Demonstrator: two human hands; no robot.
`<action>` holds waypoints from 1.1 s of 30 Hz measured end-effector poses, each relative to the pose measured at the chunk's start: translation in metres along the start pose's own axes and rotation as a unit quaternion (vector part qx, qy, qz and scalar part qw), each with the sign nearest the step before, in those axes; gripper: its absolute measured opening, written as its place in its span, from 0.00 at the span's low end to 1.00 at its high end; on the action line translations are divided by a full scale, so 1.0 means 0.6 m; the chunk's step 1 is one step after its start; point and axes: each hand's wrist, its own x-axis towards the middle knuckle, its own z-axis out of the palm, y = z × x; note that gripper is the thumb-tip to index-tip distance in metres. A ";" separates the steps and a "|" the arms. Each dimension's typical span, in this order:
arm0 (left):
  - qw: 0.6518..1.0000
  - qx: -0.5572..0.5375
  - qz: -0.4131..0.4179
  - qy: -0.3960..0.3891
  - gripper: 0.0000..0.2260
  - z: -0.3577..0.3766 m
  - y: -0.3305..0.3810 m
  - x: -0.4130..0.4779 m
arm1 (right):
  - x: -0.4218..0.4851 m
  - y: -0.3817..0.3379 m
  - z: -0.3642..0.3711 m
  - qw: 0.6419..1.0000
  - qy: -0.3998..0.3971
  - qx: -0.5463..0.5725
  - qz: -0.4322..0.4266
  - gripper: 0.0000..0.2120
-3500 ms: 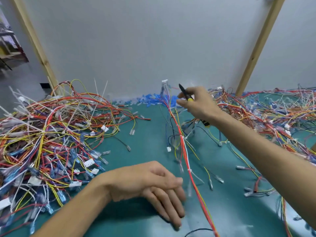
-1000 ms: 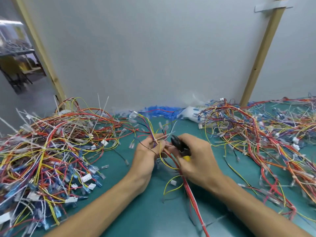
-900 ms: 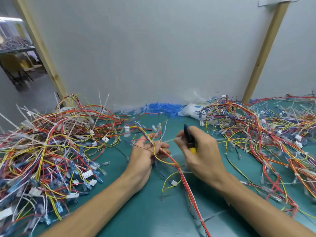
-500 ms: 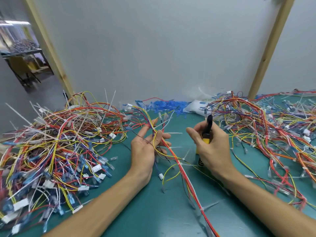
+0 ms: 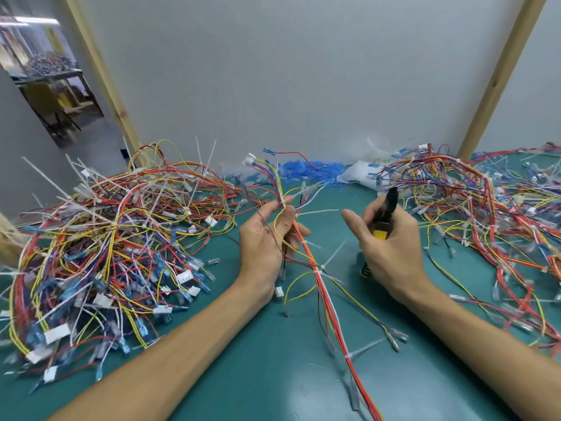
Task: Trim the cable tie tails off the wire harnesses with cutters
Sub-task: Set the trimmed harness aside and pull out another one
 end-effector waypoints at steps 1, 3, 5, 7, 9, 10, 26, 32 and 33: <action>1.000 -0.003 0.003 -0.003 0.13 0.002 0.002 -0.001 | -0.001 -0.002 0.001 1.000 -0.001 0.000 0.004 0.16; 1.000 -0.004 0.023 -0.001 0.12 0.005 0.005 -0.003 | -0.001 -0.007 0.004 1.000 0.007 0.006 0.009 0.17; 0.998 0.002 0.061 0.007 0.12 0.006 0.006 -0.006 | -0.001 -0.011 0.005 0.999 0.025 0.021 0.005 0.17; 0.996 -0.011 0.092 0.000 0.11 0.006 0.005 -0.009 | -0.001 -0.012 0.003 0.999 0.024 0.027 0.000 0.18; 0.994 -0.024 0.102 -0.013 0.13 0.004 0.004 -0.011 | -0.002 -0.013 0.005 1.000 0.004 0.017 -0.002 0.18; 0.994 -0.024 0.101 -0.018 0.14 0.003 0.003 -0.012 | -0.003 -0.014 0.007 1.000 -0.001 0.014 -0.002 0.18; 0.993 -0.027 0.098 -0.067 0.13 0.008 -0.003 -0.016 | -0.015 -0.041 0.002 0.985 -0.167 0.034 0.006 0.13; 0.980 0.043 0.174 -0.092 0.19 0.016 0.000 -0.020 | -0.025 -0.045 0.011 0.965 -0.245 -0.092 0.014 0.14; 0.978 0.056 0.180 -0.088 0.19 0.017 0.001 -0.020 | -0.024 -0.046 0.013 0.969 -0.234 -0.070 0.029 0.12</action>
